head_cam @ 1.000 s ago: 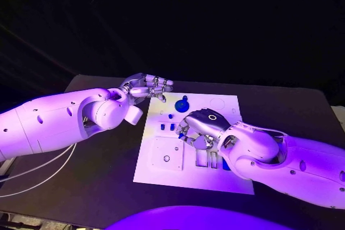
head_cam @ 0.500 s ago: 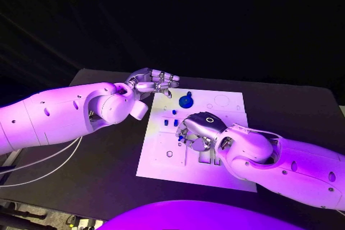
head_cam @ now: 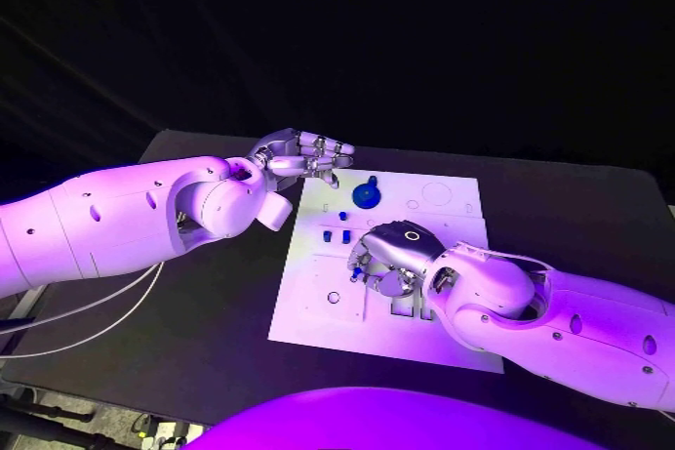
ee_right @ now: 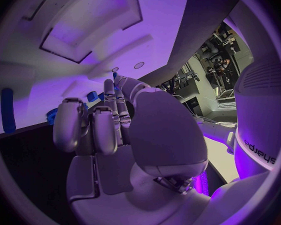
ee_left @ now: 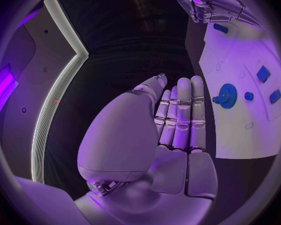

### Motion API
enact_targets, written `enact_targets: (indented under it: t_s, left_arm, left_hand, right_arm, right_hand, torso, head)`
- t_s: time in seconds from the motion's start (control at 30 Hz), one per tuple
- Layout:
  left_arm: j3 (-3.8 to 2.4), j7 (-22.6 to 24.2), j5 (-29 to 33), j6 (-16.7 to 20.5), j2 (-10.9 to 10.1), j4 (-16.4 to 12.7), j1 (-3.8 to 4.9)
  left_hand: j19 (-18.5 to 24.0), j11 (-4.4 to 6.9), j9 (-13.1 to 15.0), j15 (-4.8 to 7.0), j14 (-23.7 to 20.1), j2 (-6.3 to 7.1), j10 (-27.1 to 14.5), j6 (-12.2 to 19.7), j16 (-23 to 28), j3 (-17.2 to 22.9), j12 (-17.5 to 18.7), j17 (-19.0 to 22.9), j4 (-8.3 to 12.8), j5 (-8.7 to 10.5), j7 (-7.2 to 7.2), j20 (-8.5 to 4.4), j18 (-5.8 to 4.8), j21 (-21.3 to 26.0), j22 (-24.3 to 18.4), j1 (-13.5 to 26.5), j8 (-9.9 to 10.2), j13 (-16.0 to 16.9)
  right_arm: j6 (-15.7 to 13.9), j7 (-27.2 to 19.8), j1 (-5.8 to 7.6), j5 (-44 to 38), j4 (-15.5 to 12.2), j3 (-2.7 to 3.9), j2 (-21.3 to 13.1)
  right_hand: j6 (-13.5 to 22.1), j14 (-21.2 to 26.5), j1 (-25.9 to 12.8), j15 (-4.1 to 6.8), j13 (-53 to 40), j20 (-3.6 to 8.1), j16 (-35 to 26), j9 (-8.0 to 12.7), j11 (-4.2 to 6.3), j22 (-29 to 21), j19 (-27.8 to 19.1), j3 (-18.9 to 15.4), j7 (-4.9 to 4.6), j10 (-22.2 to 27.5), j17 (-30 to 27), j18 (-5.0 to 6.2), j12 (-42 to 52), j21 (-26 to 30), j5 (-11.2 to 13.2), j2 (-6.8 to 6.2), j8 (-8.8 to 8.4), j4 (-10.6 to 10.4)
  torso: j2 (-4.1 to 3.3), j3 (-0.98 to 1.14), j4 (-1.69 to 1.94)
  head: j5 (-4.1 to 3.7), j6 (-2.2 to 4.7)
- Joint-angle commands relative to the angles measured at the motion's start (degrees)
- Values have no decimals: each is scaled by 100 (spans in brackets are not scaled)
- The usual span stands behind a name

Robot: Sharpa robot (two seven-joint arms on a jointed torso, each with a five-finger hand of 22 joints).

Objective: Assemble the parts on the task board

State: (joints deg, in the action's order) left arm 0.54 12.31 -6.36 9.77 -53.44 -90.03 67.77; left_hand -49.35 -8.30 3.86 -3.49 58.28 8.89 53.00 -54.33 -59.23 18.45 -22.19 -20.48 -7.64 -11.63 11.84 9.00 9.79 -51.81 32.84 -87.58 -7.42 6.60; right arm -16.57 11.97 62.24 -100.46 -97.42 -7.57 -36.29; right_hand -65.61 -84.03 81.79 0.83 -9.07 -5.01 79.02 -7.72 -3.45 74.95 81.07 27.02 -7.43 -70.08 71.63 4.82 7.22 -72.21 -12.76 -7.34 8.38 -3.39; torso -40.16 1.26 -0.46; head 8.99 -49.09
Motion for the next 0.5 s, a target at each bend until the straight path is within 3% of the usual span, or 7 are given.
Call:
enact_targets:
  t_s: [0.03, 0.5]
  left_arm:
    - [-3, 42, 28, -61, 12, -12, 5]
    - [-3, 28, 28, -83, 18, -9, 6]
  left_hand:
    - [16, 7, -3, -27, -24, -32, -34, 38, 28, -3, -23, 10, 39, 0, 14, -2, 72, 34, -7, 14, -8, 4]
    - [16, 7, 0, -29, -24, -42, -36, 37, 29, 2, -40, 15, 45, -1, 13, 1, 72, 36, -8, 25, -17, 6]
  right_arm:
    - [141, -47, -11, -1, 15, -2, 6]
    - [155, -47, -38, -3, 109, -6, 60]
  right_hand:
    - [-40, -269, -43, 20, 5, 6, 29, -6, -1, 534, 26, 11, 16, -25, -3, -87, -20, -8, -36, 3, 29, 25]
    - [-40, -269, -43, 20, 5, 6, 29, -6, -1, 534, 26, 11, 16, -25, -3, -87, -20, -8, -36, 3, 29, 25]
  torso:
    - [0, 4, -1]
    - [-2, -1, 1]
  head:
    - [7, -9]
    - [26, -37]
